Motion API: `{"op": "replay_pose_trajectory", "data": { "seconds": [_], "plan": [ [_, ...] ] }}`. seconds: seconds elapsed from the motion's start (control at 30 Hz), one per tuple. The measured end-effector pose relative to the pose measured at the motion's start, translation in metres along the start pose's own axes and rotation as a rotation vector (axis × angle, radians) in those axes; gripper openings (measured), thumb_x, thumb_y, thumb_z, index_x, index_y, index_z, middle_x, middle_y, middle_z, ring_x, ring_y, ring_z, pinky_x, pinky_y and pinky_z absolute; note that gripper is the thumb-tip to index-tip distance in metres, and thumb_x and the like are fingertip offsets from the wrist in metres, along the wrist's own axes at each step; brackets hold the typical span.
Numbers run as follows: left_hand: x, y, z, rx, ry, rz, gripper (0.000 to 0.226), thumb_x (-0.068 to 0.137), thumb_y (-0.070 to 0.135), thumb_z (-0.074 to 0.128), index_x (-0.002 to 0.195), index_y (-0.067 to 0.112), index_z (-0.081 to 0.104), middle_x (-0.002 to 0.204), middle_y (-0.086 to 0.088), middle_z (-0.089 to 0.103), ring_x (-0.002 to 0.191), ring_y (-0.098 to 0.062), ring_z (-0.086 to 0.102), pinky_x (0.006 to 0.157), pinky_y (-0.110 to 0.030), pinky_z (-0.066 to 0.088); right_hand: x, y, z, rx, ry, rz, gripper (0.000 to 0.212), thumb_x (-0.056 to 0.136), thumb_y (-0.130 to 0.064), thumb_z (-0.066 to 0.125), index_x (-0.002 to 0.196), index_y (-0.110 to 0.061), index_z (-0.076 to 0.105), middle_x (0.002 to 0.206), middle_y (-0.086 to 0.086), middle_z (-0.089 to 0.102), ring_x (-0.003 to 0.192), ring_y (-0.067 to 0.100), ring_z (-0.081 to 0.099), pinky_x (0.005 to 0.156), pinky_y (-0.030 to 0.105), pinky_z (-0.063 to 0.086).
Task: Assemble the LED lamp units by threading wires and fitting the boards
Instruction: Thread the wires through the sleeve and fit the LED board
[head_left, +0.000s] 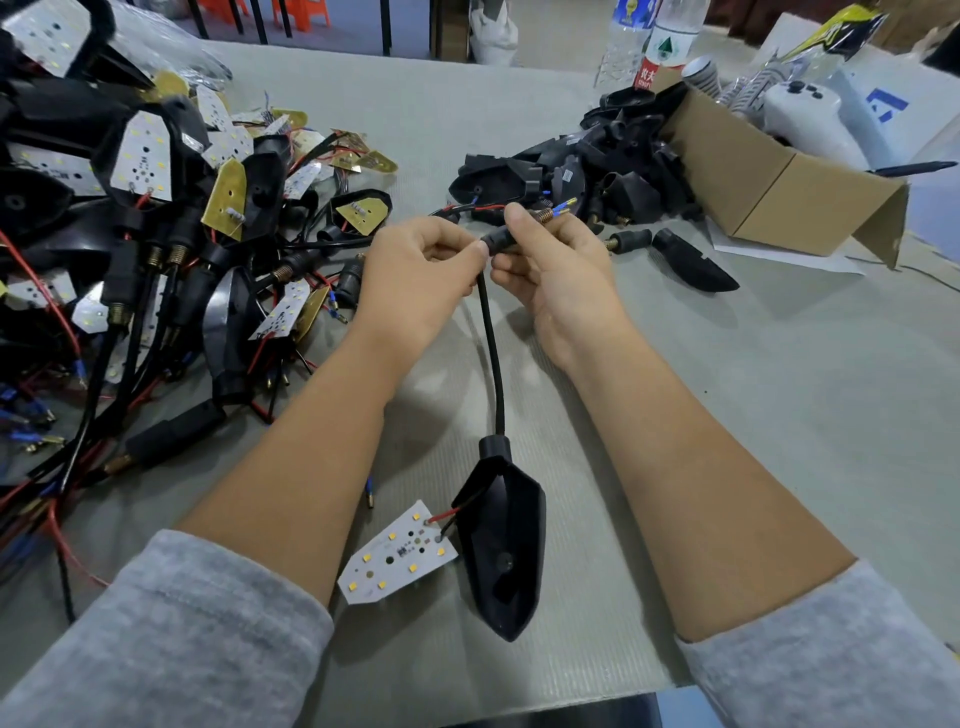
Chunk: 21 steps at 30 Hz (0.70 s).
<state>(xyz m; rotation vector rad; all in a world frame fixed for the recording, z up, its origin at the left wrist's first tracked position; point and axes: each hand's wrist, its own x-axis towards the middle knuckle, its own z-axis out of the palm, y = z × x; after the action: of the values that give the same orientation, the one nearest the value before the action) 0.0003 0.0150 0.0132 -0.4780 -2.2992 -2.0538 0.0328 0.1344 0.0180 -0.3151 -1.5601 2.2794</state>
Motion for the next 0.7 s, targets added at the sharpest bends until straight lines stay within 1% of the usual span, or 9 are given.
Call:
{"op": "replay_pose_trajectory", "data": {
  "seconds": [0.13, 0.23, 0.33, 0.37, 0.43, 0.5, 0.6, 0.7],
  "plan": [
    [-0.0014, 0.0019, 0.0014, 0.011, -0.011, 0.013, 0.006, 0.090, 0.009, 0.065, 0.086, 0.008, 0.069, 0.073, -0.007, 0.066, 0.059, -0.006, 0.058, 0.064, -0.022, 0.054, 0.0001, -0.0010, -0.0007, 0.004, -0.001, 0.006, 0.019, 0.092, -0.015, 0.065, 0.081, -0.011, 0.050, 0.072, 0.005, 0.058, 0.056, 0.012, 0.056, 0.059, 0.022, 0.054],
    [-0.0023, 0.0020, 0.0021, 0.009, -0.019, -0.005, 0.006, 0.088, 0.017, 0.069, 0.085, 0.012, 0.066, 0.074, -0.007, 0.067, 0.061, -0.007, 0.058, 0.063, -0.024, 0.052, 0.0002, -0.0013, -0.0014, 0.032, 0.005, 0.011, 0.018, 0.092, -0.015, 0.066, 0.083, -0.011, 0.051, 0.069, 0.004, 0.059, 0.057, 0.012, 0.058, 0.060, 0.022, 0.054],
    [-0.0044, 0.0011, 0.0034, 0.060, -0.035, -0.010, 0.019, 0.080, 0.023, 0.078, 0.083, 0.016, 0.060, 0.072, 0.000, 0.066, 0.059, -0.005, 0.056, 0.058, -0.017, 0.046, 0.0005, -0.0014, -0.0015, 0.070, 0.021, 0.006, 0.016, 0.093, -0.014, 0.065, 0.085, -0.009, 0.052, 0.067, 0.005, 0.060, 0.055, 0.013, 0.059, 0.057, 0.022, 0.053],
    [-0.0052, 0.0012, 0.0038, 0.066, -0.043, -0.010, 0.020, 0.079, 0.020, 0.078, 0.083, 0.016, 0.060, 0.071, -0.001, 0.065, 0.059, -0.006, 0.056, 0.057, -0.017, 0.046, 0.0008, -0.0013, -0.0019, 0.077, 0.033, 0.003, 0.015, 0.093, -0.014, 0.065, 0.087, -0.008, 0.052, 0.070, 0.006, 0.059, 0.056, 0.013, 0.057, 0.056, 0.022, 0.053],
    [-0.0056, 0.0018, 0.0037, 0.057, -0.046, -0.009, 0.016, 0.081, 0.014, 0.077, 0.085, 0.011, 0.062, 0.074, -0.007, 0.067, 0.065, -0.013, 0.060, 0.062, -0.025, 0.048, 0.0018, -0.0009, -0.0029, 0.081, 0.053, -0.001, 0.011, 0.093, -0.015, 0.064, 0.090, -0.009, 0.055, 0.072, 0.006, 0.057, 0.057, 0.013, 0.056, 0.058, 0.023, 0.053],
    [-0.0060, 0.0028, 0.0030, 0.044, -0.041, 0.003, 0.014, 0.082, 0.010, 0.075, 0.091, 0.004, 0.065, 0.077, -0.013, 0.068, 0.069, -0.016, 0.061, 0.065, -0.027, 0.049, 0.0025, -0.0010, -0.0036, 0.068, 0.061, -0.004, 0.008, 0.094, -0.015, 0.064, 0.088, -0.013, 0.058, 0.069, 0.002, 0.058, 0.057, 0.013, 0.055, 0.059, 0.023, 0.053],
    [-0.0068, 0.0041, 0.0023, 0.044, -0.040, 0.030, 0.011, 0.083, 0.008, 0.074, 0.090, 0.003, 0.069, 0.078, -0.013, 0.066, 0.066, -0.012, 0.057, 0.061, -0.019, 0.047, 0.0029, -0.0012, -0.0028, 0.011, 0.050, -0.012, 0.009, 0.094, -0.014, 0.063, 0.086, -0.014, 0.059, 0.061, -0.001, 0.057, 0.054, 0.013, 0.052, 0.054, 0.022, 0.049],
    [-0.0053, 0.0032, 0.0015, 0.060, -0.039, 0.042, 0.005, 0.083, 0.006, 0.073, 0.086, 0.007, 0.069, 0.074, -0.005, 0.065, 0.063, -0.006, 0.055, 0.061, -0.015, 0.047, 0.0022, 0.0009, -0.0003, -0.085, 0.002, -0.025, 0.005, 0.094, -0.012, 0.062, 0.090, -0.012, 0.059, 0.071, 0.007, 0.055, 0.056, 0.016, 0.051, 0.052, 0.022, 0.046]
  ]
}}
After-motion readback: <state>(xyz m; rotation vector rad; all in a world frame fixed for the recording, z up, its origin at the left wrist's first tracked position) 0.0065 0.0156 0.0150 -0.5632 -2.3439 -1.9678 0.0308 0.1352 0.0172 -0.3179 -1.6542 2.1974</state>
